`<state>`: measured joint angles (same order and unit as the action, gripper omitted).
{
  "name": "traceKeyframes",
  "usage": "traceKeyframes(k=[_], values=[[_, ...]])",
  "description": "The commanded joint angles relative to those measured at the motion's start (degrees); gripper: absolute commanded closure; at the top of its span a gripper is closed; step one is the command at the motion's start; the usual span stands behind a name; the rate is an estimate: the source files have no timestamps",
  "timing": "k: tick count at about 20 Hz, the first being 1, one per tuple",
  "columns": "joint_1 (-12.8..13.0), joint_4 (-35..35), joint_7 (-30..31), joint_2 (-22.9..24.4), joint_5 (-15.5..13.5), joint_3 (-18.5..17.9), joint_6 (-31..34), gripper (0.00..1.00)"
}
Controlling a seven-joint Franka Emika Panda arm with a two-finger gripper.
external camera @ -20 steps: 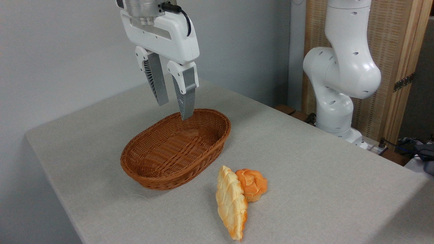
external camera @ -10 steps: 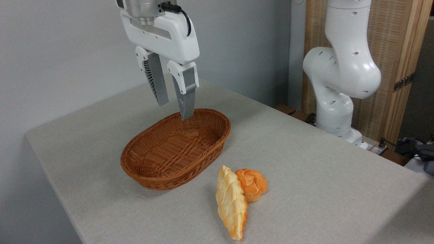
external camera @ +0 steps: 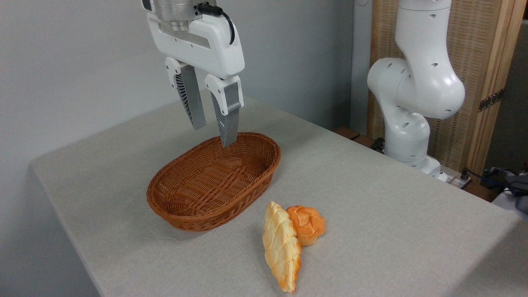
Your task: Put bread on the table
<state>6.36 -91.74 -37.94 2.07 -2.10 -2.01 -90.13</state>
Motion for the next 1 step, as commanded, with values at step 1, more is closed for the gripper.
traceKeyframes(k=[1], values=[[-0.82, 1.03, -0.38, -0.14, -0.36, 0.61, 1.18, 0.0]])
